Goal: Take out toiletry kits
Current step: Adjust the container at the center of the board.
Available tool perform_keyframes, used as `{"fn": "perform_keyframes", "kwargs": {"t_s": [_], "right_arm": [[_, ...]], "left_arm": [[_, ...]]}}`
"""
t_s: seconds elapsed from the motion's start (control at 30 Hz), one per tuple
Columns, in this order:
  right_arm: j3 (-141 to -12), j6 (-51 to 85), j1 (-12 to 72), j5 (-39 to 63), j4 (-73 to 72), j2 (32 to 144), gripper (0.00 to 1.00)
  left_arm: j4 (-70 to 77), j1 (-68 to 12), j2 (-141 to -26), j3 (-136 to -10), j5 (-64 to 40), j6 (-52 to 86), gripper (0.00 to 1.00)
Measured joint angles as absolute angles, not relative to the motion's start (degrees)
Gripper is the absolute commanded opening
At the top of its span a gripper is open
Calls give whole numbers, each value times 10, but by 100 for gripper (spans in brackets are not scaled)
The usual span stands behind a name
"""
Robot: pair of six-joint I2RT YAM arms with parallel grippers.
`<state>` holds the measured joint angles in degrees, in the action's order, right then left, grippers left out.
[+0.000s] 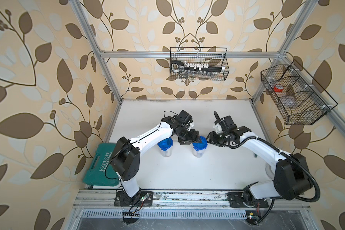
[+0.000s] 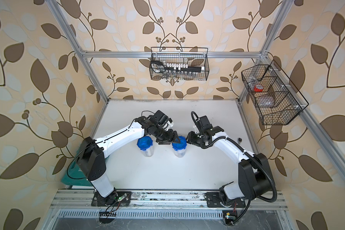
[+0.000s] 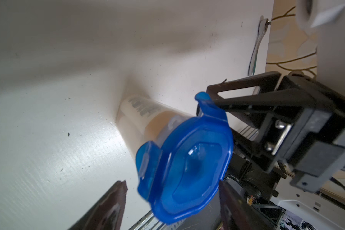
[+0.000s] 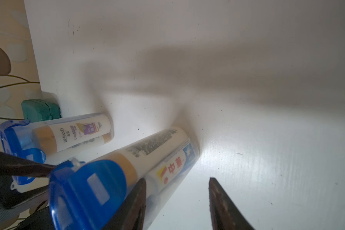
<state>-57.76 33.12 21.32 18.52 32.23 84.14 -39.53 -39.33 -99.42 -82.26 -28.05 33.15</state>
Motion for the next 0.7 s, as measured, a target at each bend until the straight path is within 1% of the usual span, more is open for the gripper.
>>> {"fn": "perform_keyframes", "kwargs": {"t_s": [0.27, 0.47, 0.53, 0.7], "right_arm": [[-631, 326, 218, 189, 318, 882, 52], [-671, 316, 218, 209, 315, 918, 53], [-684, 313, 218, 216, 316, 931, 52], [-697, 309, 209, 226, 312, 934, 45]], "left_arm": [[-392, -393, -1011, -823, -281, 330, 69], [-387, -393, -1011, -822, -280, 334, 71], [-385, -393, -1011, -821, -279, 337, 72], [-375, -389, -1011, -815, -281, 349, 71]]}}
